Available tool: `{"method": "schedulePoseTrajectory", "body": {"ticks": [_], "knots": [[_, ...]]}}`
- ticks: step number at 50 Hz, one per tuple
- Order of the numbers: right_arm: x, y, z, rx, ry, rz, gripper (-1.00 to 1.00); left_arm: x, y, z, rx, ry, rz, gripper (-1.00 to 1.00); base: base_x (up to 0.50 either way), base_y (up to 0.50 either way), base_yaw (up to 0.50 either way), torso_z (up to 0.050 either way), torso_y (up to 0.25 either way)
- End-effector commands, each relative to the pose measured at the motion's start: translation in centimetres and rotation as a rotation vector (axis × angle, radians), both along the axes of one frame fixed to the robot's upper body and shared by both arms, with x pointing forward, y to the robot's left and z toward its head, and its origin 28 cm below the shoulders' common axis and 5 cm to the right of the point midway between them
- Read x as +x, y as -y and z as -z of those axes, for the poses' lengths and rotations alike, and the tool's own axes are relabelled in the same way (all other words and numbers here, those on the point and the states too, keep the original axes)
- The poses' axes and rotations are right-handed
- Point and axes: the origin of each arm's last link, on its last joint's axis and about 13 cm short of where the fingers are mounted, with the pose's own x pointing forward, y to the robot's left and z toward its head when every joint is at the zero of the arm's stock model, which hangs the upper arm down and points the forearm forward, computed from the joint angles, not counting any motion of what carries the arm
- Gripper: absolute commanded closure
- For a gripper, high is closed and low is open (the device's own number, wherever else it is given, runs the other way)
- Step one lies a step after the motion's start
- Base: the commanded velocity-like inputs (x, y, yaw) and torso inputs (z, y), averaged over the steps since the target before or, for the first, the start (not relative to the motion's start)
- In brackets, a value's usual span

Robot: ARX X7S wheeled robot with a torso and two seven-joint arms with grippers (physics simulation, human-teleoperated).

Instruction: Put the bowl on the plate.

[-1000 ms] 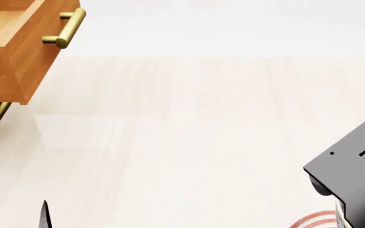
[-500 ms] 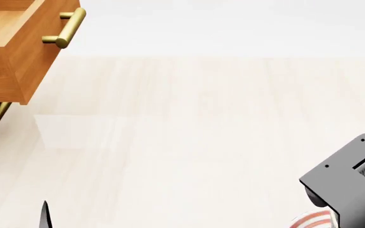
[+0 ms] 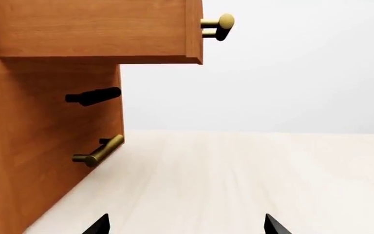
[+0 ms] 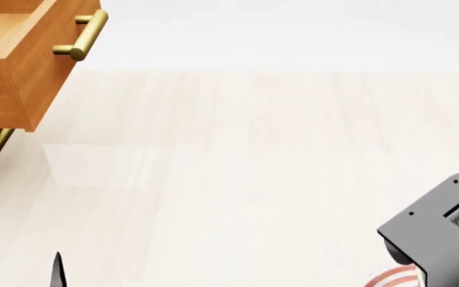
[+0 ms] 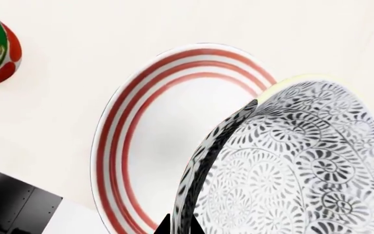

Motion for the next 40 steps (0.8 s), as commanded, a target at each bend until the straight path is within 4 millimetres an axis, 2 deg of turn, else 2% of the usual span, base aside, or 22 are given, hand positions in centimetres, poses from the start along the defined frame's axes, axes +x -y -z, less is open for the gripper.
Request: {"method": "schedulePoseTrajectory", "body": {"ticks": [1,27,40], "knots": [[0.2,0.1,-0.4,-0.02,0.032,-0.001,1.0,0.2,0.0,0.1,0.0,-0.003,-0.001,-1.0,0.0,0.0,0.0,0.0,0.0],[0.7,0.2,0.3,-0.014,0.042,0.007,1.0,0.1,0.0,0.1,-0.001,0.0,-0.002,-1.0,0.0,0.0,0.0,0.0,0.0],[1.8,0.0,0.0,-0.025,0.058,-0.006,1.0,0.1,0.0,0.1,-0.001,-0.002,-0.006,-1.0,0.0,0.0,0.0,0.0,0.0]]}}
